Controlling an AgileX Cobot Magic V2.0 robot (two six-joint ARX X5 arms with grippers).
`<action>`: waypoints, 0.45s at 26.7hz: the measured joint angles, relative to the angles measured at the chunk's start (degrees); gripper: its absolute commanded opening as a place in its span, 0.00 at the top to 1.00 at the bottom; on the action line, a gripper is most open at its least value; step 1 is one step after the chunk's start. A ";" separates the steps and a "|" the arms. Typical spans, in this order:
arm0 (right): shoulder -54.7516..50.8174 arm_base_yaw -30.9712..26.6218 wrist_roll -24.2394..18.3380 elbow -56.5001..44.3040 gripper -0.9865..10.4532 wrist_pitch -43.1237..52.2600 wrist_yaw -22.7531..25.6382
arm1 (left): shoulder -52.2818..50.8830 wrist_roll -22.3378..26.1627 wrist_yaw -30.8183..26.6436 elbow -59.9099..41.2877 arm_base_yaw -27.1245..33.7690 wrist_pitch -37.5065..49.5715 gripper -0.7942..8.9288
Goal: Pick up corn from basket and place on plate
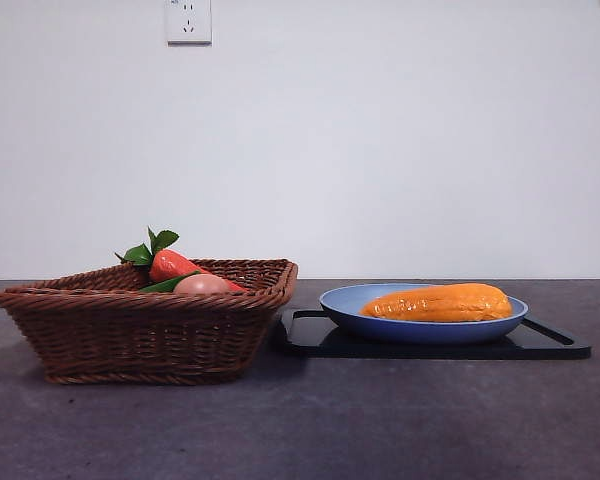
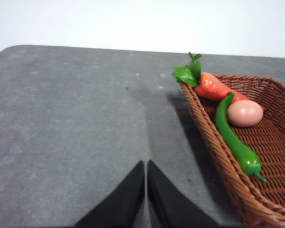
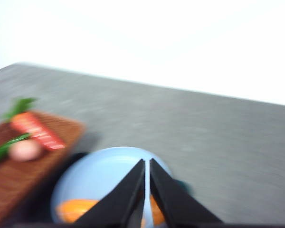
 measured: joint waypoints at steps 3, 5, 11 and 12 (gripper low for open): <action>-8.50 -3.85 0.02 -8.59 0.91 4.52 1.40 | 0.00 0.02 0.00 0.00 0.00 0.00 0.91; -12.79 -5.05 0.00 -12.90 0.91 6.56 2.99 | 0.00 0.02 0.00 0.00 0.00 0.00 0.91; -22.95 -5.73 -0.07 -23.76 0.91 10.80 4.68 | 0.00 0.00 0.00 0.00 0.00 0.00 0.91; -24.15 -5.73 -0.07 -25.00 0.91 10.75 4.68 | 0.00 0.02 0.00 0.00 0.00 0.00 0.91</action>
